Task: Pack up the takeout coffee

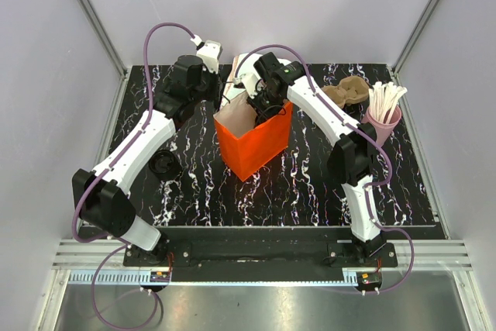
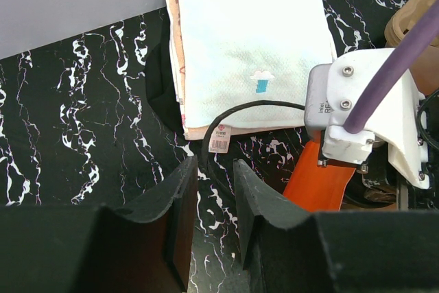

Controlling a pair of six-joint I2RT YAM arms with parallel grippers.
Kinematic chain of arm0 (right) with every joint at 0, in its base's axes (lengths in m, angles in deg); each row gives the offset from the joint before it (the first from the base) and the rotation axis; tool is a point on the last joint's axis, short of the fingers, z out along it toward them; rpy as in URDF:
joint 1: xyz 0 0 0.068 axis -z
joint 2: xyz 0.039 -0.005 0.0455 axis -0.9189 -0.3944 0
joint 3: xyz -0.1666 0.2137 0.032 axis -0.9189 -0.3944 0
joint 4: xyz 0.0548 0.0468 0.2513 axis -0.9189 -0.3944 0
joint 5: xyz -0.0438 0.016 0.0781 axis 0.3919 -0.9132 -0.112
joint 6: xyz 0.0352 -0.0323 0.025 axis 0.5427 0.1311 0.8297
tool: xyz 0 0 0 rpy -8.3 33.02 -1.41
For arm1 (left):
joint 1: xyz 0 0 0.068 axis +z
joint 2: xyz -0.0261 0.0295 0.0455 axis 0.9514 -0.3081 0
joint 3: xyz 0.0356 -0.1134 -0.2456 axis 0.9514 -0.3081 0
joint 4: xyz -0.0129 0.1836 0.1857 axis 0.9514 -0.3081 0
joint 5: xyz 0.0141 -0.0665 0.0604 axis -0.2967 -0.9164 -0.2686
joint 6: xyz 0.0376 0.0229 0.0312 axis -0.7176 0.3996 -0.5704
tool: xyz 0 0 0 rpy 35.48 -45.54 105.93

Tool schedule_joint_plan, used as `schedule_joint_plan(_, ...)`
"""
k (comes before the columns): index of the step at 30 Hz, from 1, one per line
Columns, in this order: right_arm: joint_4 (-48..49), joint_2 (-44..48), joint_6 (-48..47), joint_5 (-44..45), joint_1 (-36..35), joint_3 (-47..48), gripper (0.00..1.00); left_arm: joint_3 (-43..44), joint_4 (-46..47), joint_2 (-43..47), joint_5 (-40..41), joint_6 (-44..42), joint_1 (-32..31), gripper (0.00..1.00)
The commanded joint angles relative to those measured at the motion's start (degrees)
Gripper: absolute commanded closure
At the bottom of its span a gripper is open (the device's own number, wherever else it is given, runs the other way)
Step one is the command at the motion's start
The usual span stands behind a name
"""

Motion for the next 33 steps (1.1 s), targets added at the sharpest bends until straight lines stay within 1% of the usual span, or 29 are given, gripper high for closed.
schedule_joint_plan(1, -0.37, 3.32, -0.88, -0.21, -0.57, -0.48, 1.00, 1.48, 1.56, 1.24, 0.03, 0.83, -0.21, 0.69)
schedule_joint_plan(16, -0.37, 3.41, -0.70, -0.30, -0.65, -0.84, 1.00, 1.48, 1.56, 1.15, 0.03, 0.74, -0.21, 0.69)
schedule_joint_plan(17, -0.45, 3.50, -0.79, -0.13, -0.57, -0.83, 0.99, 1.48, 1.56, 1.07, 0.03, 0.83, -0.21, 0.69)
schedule_joint_plan(19, -0.45, 3.41, -0.70, -0.21, -0.56, -0.75, 0.92, 1.48, 1.65, 1.16, 0.03, 0.83, -0.12, 0.69)
schedule_joint_plan(21, -0.45, 3.41, -0.70, -0.12, -0.57, -0.83, 0.90, 1.39, 1.65, 1.07, 0.03, 0.83, -0.21, 0.69)
schedule_joint_plan(22, -0.37, 3.41, -0.70, -0.04, -0.57, -0.83, 0.87, 1.30, 1.56, 1.07, 0.03, 0.83, -0.12, 0.69)
schedule_joint_plan(25, -0.45, 3.50, -0.79, -0.04, -0.57, -0.83, 0.85, 1.39, 1.65, 1.07, 0.03, 0.92, -0.21, 0.69)
schedule_joint_plan(29, -0.37, 3.76, -0.79, 0.05, -0.57, -0.66, 0.76, 1.48, 1.65, 1.07, -0.06, 0.75, -0.21, 0.69)
schedule_joint_plan(31, -0.45, 3.85, -0.79, 0.05, -0.57, -0.57, 0.74, 1.57, 1.56, 1.07, 0.03, 0.83, -0.21, 0.69)
schedule_joint_plan(33, -0.45, 4.12, -0.79, -0.12, -0.57, -0.48, 0.67, 1.48, 1.47, 1.07, -0.06, 0.92, -0.21, 0.69)
